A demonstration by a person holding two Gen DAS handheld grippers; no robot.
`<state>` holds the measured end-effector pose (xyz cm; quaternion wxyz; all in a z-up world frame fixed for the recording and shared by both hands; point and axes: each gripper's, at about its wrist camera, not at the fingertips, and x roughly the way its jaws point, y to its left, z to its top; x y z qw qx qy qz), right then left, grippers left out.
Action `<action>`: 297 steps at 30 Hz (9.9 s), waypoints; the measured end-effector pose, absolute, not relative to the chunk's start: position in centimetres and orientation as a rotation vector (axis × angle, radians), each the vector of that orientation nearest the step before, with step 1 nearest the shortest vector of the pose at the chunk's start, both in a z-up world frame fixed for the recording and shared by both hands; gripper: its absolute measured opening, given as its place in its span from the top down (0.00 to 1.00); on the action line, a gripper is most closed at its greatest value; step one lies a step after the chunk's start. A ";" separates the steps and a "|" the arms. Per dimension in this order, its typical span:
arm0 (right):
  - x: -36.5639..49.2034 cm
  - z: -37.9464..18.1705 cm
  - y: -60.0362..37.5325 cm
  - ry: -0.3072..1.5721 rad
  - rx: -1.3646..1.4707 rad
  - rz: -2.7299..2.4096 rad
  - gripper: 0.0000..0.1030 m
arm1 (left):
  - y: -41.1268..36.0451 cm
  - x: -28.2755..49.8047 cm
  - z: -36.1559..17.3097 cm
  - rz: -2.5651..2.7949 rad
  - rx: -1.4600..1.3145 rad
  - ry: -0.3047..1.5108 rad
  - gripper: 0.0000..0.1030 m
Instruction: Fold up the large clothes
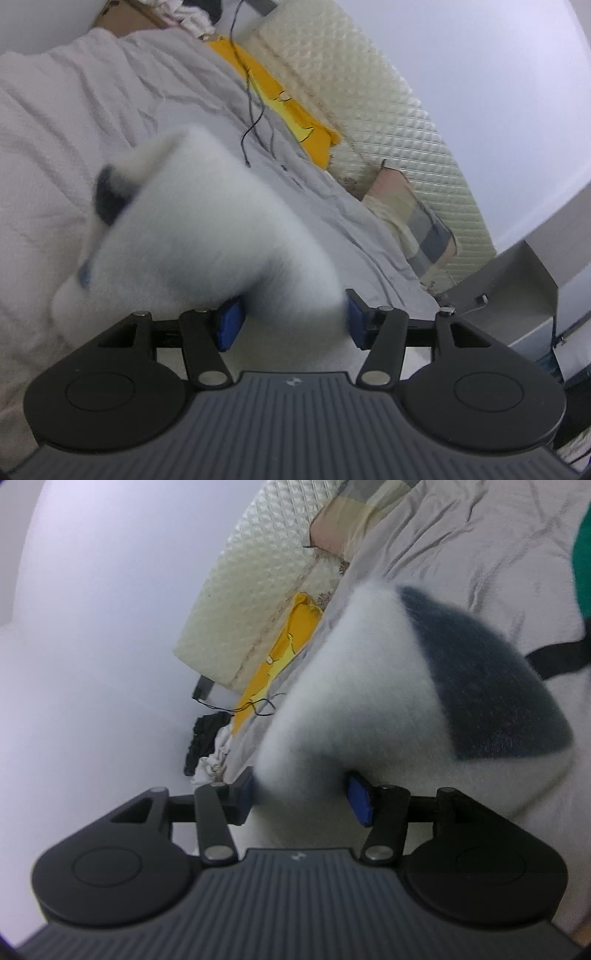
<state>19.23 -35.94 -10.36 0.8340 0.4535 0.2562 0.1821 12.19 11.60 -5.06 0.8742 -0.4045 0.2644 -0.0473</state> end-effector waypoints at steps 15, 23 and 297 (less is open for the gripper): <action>30.2 -13.8 -32.2 0.690 0.668 0.350 0.50 | 12.7 26.7 -9.9 -0.037 -0.630 0.637 0.39; 32.7 -14.8 -30.2 0.677 0.474 0.364 0.50 | 11.6 29.7 -12.9 -0.047 -0.451 0.673 0.38; 4.3 -5.4 -38.7 0.267 0.102 -0.081 0.12 | -13.4 6.3 -3.0 -0.425 -0.024 0.398 0.06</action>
